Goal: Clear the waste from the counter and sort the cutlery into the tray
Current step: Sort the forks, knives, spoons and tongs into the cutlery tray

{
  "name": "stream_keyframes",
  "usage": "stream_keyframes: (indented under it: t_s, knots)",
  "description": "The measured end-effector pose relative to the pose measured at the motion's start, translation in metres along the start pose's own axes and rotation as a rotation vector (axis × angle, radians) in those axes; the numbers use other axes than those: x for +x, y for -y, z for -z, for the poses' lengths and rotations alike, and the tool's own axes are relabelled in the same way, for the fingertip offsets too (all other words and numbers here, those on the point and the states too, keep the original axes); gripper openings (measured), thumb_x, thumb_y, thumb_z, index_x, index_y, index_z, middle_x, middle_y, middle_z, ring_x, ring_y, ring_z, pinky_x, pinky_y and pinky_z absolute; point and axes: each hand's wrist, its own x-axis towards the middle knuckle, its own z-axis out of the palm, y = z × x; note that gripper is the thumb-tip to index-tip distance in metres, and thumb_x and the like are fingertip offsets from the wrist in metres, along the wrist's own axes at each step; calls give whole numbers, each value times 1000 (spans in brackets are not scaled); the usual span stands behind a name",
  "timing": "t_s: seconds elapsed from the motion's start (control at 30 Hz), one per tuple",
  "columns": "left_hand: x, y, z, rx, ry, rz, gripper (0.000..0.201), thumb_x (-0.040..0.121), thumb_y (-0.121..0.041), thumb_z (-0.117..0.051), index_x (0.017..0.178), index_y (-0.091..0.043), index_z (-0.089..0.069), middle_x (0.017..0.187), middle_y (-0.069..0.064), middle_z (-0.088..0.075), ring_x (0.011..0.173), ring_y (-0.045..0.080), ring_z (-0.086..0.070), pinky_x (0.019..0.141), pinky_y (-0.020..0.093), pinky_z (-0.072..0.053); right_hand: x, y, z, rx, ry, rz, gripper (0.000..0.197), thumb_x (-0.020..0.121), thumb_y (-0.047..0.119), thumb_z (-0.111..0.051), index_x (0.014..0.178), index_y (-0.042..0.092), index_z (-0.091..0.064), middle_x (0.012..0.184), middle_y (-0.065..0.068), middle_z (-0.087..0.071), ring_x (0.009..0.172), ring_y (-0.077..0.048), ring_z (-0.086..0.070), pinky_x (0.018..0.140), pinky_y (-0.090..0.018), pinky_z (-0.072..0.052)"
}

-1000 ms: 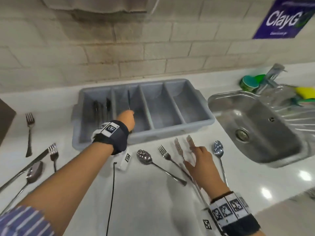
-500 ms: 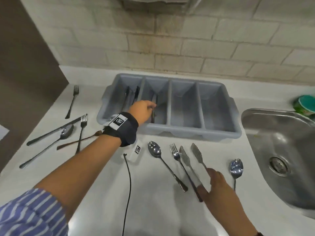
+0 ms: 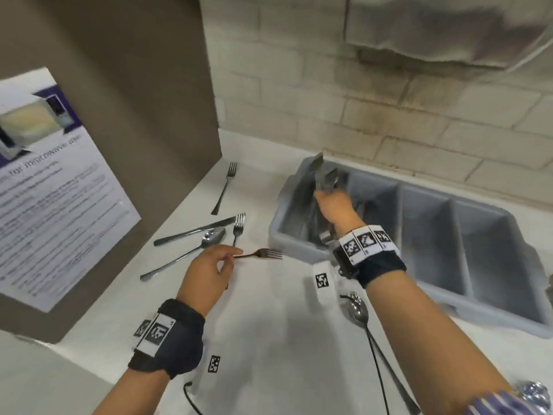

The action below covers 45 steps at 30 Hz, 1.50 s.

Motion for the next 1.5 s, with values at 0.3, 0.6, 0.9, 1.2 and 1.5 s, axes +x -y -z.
stream_keyframes:
  t_s: [0.3,0.6,0.9,1.2,1.5]
  knots:
    - [25,41,16,155,176,57,24,88,-8,-55,107,-16,-67,114,0,-63,107,13,-58,93,17,-38,54,-8,-64,-459,56,-221,59,95,35,-41,136,-6,-33,143,-24,-39,130,-37,-39,110,-44,-33]
    - [67,40,-25,577,417,-85,33,88,-18,-53,120,-11,-58,123,10,-58,115,26,-52,101,38,-45,-77,-52,-14,-224,-230,93,15,84,20,-61,96,12,-68,99,-9,-67,86,-25,-61,77,-29,-48]
    - [65,39,-25,711,353,-260,13,85,-24,-60,90,-21,-72,97,1,-72,97,24,-59,101,43,-40,-164,-163,-13,-447,-179,-267,23,78,16,-65,99,8,-65,103,-8,-63,97,-28,-62,74,-27,-44]
    - [28,-33,1,151,297,-313,14,90,-20,-57,97,-18,-69,94,-6,-70,84,11,-63,69,22,-42,-174,-177,-16,-569,-177,-186,24,92,23,-43,99,14,-65,95,-7,-72,90,-28,-65,78,-32,-47]
    - [16,-122,-74,-338,386,-211,38,93,-9,-51,93,-45,-63,67,-10,-66,45,4,-55,45,4,-47,-174,-141,113,248,-528,26,10,96,20,-43,91,25,-49,57,-2,-44,45,-15,-40,40,-18,-33]
